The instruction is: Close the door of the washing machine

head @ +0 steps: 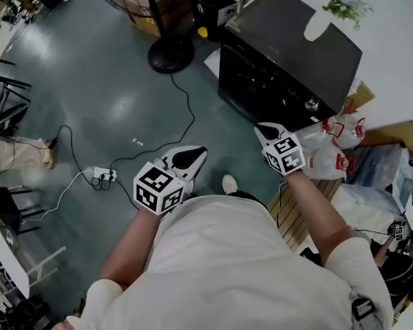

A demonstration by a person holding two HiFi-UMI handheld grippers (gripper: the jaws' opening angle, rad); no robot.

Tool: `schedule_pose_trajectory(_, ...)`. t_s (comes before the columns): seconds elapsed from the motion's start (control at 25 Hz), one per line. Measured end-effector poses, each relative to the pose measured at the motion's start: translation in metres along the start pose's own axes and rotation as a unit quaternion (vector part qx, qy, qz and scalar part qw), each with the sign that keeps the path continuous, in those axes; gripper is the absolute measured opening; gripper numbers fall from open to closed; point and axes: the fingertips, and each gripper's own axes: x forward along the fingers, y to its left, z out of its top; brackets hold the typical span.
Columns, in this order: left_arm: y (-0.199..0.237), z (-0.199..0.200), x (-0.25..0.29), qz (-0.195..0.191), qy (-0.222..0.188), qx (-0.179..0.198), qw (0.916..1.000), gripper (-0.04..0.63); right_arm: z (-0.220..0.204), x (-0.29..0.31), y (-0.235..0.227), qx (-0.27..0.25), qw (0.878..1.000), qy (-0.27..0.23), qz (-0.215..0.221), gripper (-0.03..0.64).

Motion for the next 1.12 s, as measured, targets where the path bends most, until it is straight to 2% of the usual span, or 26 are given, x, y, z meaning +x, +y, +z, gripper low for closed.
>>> schedule_pose_trajectory(0.12,0.002,0.007,-0.014,-0.037,0.007,0.025,0.9990,0.021,0.005,-0.029,0.039,0.046,0.999,-0.028,0.000,0.009)
schedule_pose_trajectory(0.32,0.010,-0.001,-0.036,-0.082,0.022,0.041,0.9956,0.020,0.009,-0.057,0.099,0.106,0.992,-0.063,-0.013,0.009)
schedule_pose_trajectory(0.6,0.014,-0.021,-0.060,-0.158,0.060,0.082,0.9821,0.020,0.017,-0.084,0.159,0.160,0.979,-0.105,-0.071,0.009)
schedule_pose_trajectory(0.8,0.017,-0.031,-0.058,-0.192,0.086,0.101,0.9722,0.020,0.014,-0.093,0.189,0.188,0.972,-0.106,-0.094,0.008)
schedule_pose_trajectory(1.12,0.010,-0.031,-0.063,-0.230,0.079,0.100,0.9649,0.021,0.021,-0.084,0.213,0.193,0.973,-0.090,-0.089,0.008)
